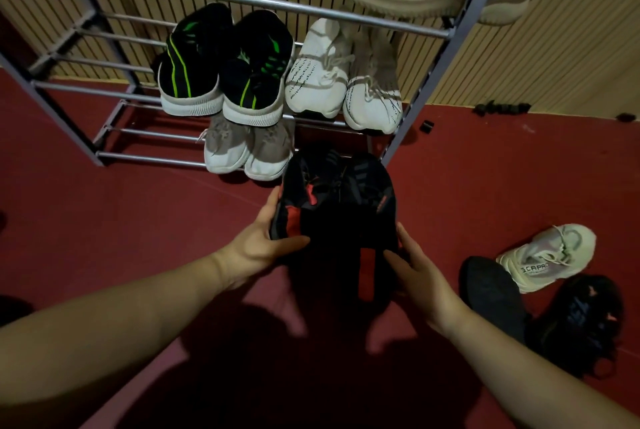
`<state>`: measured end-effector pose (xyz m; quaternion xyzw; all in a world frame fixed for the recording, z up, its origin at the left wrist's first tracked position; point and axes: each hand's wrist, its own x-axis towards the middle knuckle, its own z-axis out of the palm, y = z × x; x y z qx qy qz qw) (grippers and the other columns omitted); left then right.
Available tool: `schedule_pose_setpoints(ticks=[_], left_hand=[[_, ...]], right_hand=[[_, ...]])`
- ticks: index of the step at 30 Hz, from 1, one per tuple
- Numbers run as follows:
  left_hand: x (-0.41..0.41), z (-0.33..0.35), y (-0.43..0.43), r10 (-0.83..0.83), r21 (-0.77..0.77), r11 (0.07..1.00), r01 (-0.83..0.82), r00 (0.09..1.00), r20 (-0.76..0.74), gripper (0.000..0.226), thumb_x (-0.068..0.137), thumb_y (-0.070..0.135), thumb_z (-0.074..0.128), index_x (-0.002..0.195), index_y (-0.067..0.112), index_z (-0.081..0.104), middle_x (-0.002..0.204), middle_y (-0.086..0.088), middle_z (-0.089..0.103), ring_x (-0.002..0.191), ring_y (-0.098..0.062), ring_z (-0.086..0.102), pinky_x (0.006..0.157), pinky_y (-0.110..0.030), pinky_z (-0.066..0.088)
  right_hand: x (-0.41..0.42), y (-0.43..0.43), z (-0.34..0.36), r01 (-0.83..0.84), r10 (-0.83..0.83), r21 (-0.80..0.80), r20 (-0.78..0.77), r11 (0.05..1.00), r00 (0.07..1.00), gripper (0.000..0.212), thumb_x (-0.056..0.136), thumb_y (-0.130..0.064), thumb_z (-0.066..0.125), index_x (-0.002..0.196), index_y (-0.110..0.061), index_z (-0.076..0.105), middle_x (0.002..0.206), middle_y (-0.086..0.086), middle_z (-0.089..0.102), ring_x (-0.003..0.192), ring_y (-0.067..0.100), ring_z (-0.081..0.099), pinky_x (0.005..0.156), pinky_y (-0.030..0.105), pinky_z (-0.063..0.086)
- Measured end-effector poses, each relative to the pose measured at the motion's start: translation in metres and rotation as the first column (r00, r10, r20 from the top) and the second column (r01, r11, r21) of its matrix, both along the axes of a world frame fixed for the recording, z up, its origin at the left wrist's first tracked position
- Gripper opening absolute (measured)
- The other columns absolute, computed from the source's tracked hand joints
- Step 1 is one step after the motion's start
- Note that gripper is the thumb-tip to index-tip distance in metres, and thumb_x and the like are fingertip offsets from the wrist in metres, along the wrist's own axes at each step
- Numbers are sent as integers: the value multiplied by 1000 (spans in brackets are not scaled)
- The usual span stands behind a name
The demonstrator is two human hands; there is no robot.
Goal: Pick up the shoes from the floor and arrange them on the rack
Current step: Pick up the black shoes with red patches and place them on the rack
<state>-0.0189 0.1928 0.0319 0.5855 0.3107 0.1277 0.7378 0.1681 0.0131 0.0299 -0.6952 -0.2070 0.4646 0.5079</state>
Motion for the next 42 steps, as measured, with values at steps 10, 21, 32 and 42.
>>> schedule_pose_setpoints(ticks=[10, 21, 32, 42], left_hand=[[-83, 21, 27, 288, 69, 957, -283, 956, -65, 94, 83, -6, 61, 150, 29, 6, 122, 23, 50, 96, 15, 55, 83, -8, 47], [-172, 34, 136, 445, 154, 889, -432, 893, -63, 89, 84, -5, 61, 150, 25, 10, 129, 9, 43, 107, -2, 52, 64, -4, 47], [-191, -27, 260, 379, 77, 925, -372, 917, -127, 96, 80, 9, 73, 150, 32, 12, 129, 14, 39, 118, -8, 44, 101, -26, 38], [-202, -75, 246, 462, 73, 887, -457, 871, -165, 99, 67, 42, 81, 141, 55, 16, 139, 1, 38, 121, -16, 48, 105, -36, 41]], right_hand=[[-44, 67, 12, -238, 231, 30, 153, 971, 961, 60, 96, -15, 51, 148, -31, 27, 139, -16, 42, 127, 8, 45, 108, 31, 37], [-150, 212, 35, -324, 320, 43, 77, 945, 944, 54, 96, 1, 43, 147, -10, 27, 130, -6, 47, 121, 17, 51, 93, 19, 40], [-205, 325, 13, -170, 209, -148, 307, 974, 929, 52, 98, -17, 44, 148, -22, 29, 144, -7, 41, 134, 11, 36, 112, 26, 27], [-220, 346, -51, 237, -216, -60, 242, 970, 946, 38, 100, -15, 39, 138, -15, 45, 135, -1, 50, 120, 14, 47, 90, 16, 32]])
